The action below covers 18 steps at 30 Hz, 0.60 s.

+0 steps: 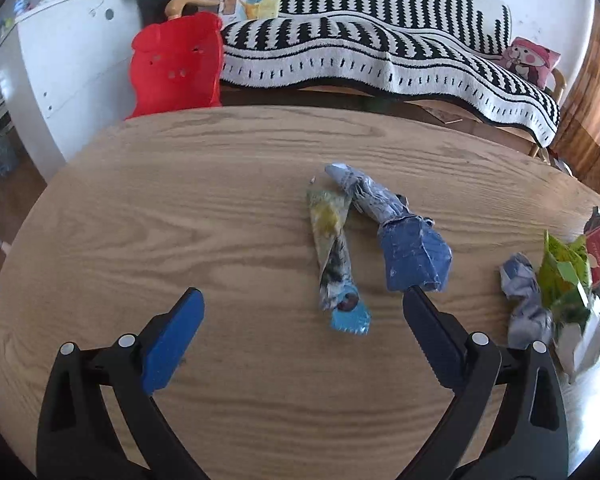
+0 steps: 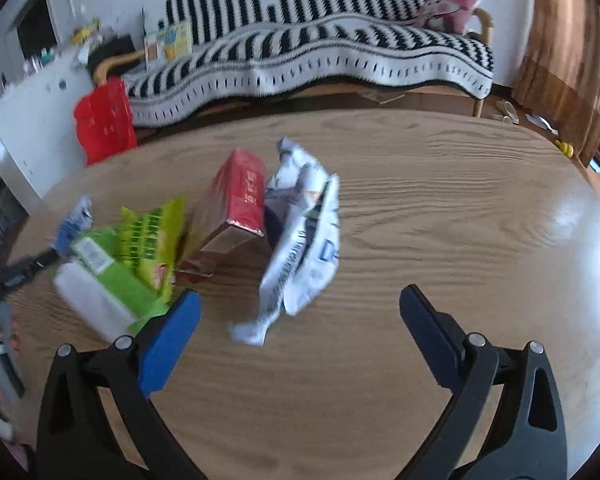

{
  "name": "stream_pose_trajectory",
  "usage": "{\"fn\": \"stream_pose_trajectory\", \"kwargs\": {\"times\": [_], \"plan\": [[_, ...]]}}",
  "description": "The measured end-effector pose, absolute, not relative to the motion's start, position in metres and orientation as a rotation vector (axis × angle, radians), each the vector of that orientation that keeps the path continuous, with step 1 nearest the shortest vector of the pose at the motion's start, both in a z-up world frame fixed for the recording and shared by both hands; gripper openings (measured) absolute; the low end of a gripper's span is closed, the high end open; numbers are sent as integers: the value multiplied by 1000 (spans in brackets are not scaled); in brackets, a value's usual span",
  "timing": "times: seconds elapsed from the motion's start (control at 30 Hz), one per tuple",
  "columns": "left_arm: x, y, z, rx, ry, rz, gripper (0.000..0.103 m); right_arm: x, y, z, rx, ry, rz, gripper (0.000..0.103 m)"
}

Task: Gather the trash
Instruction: 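Return both tools to the table over the remaining trash, then grasp the white wrapper strip with the right tool while the left tool grasps the yellow-blue snack wrapper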

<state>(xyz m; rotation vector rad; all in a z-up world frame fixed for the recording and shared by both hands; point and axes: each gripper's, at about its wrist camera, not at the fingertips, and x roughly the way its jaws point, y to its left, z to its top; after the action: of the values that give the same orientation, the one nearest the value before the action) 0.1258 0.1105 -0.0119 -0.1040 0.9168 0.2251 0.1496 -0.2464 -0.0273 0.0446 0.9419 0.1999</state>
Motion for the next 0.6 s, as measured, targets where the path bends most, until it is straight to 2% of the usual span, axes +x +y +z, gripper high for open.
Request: {"fn": "stream_pose_trajectory", "kwargs": {"times": [0.17,0.43,0.6], "plan": [[140,117,-24,-108,937,211,97,169,-254,-49,-7,960,134,96],[142,125,-30,-111,946,213,97,163,-289,-38,41,923,101,96],[145,121,-32,-81,961,219,97,156,-275,-49,-34,984,161,93]]}}
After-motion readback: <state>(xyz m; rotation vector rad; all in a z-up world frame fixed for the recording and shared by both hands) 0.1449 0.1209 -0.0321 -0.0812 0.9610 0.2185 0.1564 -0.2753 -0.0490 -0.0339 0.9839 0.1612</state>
